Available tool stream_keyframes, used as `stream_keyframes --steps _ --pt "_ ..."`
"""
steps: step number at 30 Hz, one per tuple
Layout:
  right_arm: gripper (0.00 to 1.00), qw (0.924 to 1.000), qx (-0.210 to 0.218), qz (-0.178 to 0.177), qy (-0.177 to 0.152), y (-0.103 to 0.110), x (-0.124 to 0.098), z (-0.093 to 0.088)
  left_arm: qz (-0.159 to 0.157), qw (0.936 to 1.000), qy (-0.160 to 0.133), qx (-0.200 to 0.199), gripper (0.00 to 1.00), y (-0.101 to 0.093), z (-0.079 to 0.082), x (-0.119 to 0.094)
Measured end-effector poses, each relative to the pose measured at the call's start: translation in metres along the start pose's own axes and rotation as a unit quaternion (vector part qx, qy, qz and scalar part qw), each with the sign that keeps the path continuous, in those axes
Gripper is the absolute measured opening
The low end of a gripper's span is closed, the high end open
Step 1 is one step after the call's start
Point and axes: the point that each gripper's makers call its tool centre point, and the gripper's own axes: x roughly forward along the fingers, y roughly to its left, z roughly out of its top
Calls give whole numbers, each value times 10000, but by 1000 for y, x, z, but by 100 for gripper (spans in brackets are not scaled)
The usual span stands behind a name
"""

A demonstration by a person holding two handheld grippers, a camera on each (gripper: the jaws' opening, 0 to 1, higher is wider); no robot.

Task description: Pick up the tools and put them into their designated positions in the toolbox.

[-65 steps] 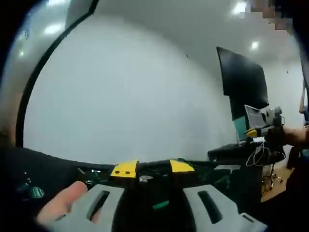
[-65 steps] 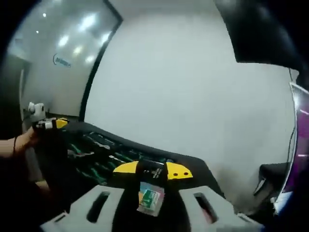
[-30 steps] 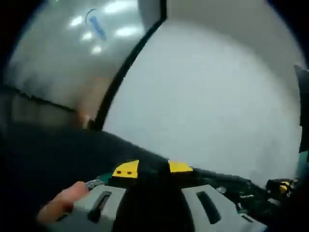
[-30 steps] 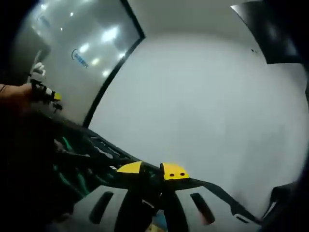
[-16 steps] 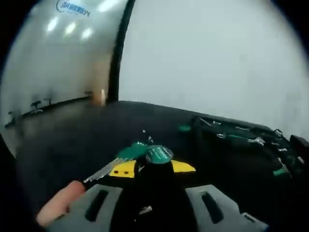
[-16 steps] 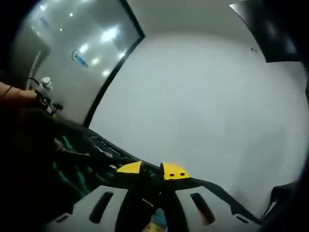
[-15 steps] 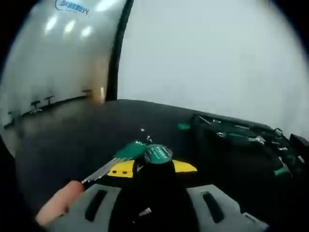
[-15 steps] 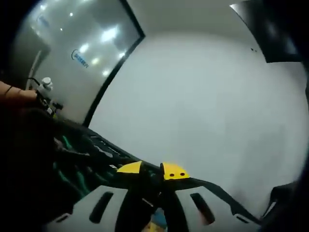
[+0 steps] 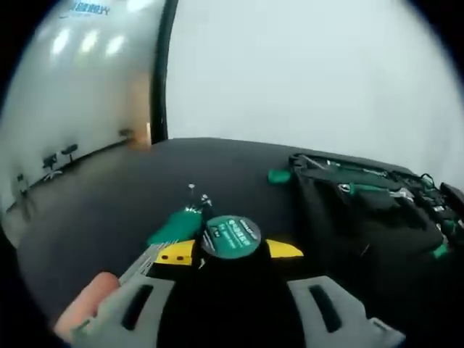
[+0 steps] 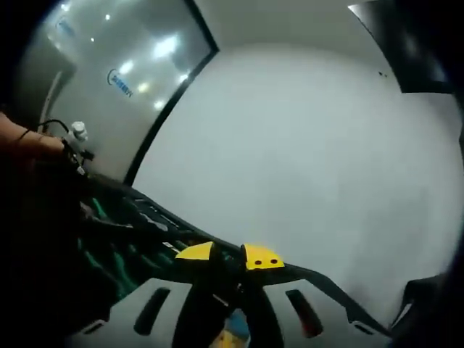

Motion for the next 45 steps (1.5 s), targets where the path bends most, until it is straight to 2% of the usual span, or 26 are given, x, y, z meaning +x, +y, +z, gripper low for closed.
stream_keyframes --steps 7,10,11,13,14,21,26,31,35,39,45 --pt "12 10000 -70 32 18 2 0 -1 -6 9999 117 93 39 3 3 12" --pt "12 10000 -61 29 35 1 0 -1 15 9999 154 3 31 7 5 11" --pt "12 10000 -62 26 35 1 0 -1 -16 9999 108 -43 31 7 6 10" --pt "12 10000 -61 30 38 1 0 -1 -82 9993 -286 -214 31 4 17 6" --pt "12 10000 -67 39 43 2 0 -2 -92 9990 -358 -236 31 3 19 4" --pt "12 9999 -107 64 54 4 1 -2 -365 9972 -638 -129 31 -15 40 -12" --pt "12 9999 -121 45 59 3 0 -2 -760 9947 -679 -96 31 -44 52 -22" --pt "12 9998 -149 50 76 3 1 -3 -1067 9920 -672 56 31 -81 56 -32" --pt "12 9998 -146 50 85 3 1 -3 -1241 9889 -636 507 31 -111 56 -33" --pt "12 9998 -156 53 86 3 1 -4 -1517 9862 -528 390 31 -139 53 -33" --pt "12 9999 -130 39 80 2 1 -4 -1745 9823 -440 519 31 -174 48 -33"
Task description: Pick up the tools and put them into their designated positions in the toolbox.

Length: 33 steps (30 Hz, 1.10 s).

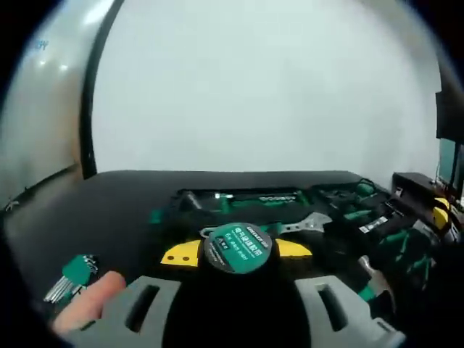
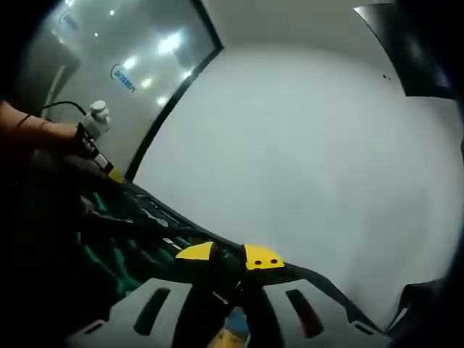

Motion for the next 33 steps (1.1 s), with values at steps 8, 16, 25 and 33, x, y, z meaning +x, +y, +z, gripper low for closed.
stream_keyframes --steps 8,16,25,33 --pt "12 10000 15 -9 -17 -1 -1 1 -348 9991 220 136 31 -42 -7 14" --pt "12 10000 22 -16 -18 -1 -1 1 -699 9962 405 333 31 -80 -9 23" --pt "12 10000 27 -26 -26 -2 -1 1 -1044 9911 597 574 31 -117 -19 32" --pt "12 10000 30 -22 -26 -2 -2 1 -1179 9888 706 585 31 -133 -23 38"
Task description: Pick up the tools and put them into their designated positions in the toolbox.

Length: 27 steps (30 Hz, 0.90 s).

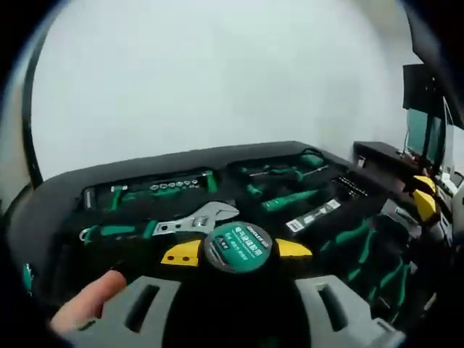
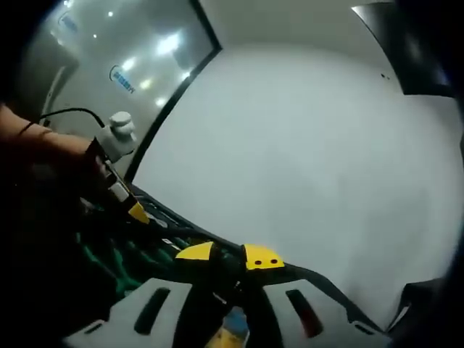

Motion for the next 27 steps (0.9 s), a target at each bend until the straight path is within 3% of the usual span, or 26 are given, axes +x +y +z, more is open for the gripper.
stream_keyframes --steps 2,7,11,13,14,15,16,18,20,24,27 --pt "12 10000 -12 -3 7 0 0 0 -6 9998 19 218 31 0 0 0" --pt "12 10000 -36 -4 29 0 0 -1 -37 9995 -3 299 32 3 1 -6" --pt "12 9999 -94 5 52 0 -1 -2 -76 9981 -450 417 33 5 26 -21" --pt "12 10000 -91 11 38 1 -1 -1 -23 9977 -606 301 26 9 35 -23" --pt "12 10000 -91 10 35 1 -1 -1 -174 9979 -587 217 21 5 34 -22" --pt "12 10000 -92 9 38 1 -1 -1 -189 9989 -388 201 17 4 27 -18" --pt "12 9999 -93 13 45 1 -1 -1 -104 9991 -148 372 16 6 18 -13" --pt "12 9999 -95 16 49 1 0 -2 12 9971 1 756 17 9 8 -4" --pt "12 9999 -106 20 63 1 0 -2 30 9978 -116 652 13 7 7 0" --pt "12 9998 -151 37 87 2 0 -3 59 9976 -63 694 3 8 6 4" --pt "12 9998 -171 50 86 3 0 -3 96 9966 17 813 3 6 6 4"
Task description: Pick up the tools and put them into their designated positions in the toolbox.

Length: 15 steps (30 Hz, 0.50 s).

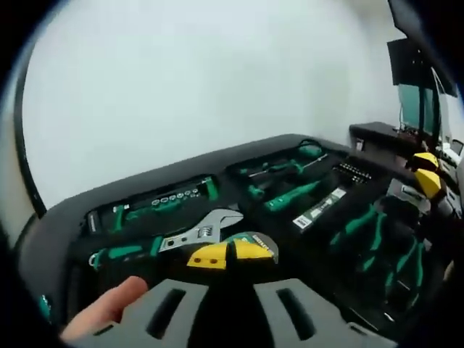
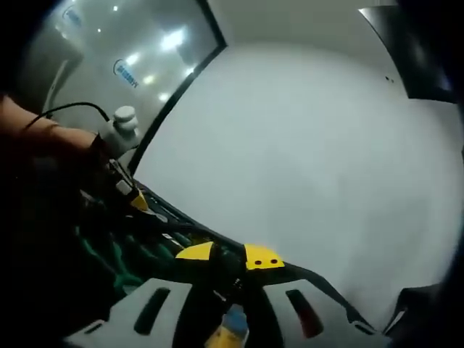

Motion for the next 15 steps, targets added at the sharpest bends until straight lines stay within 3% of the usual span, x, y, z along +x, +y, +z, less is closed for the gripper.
stream_keyframes --steps 7,15 --pt "12 10000 -22 38 3 2 1 0 11 9994 47 348 2 -11 -5 4" --pt "12 10000 -85 48 10 1 0 0 46 9998 -80 184 0 -7 -7 4"
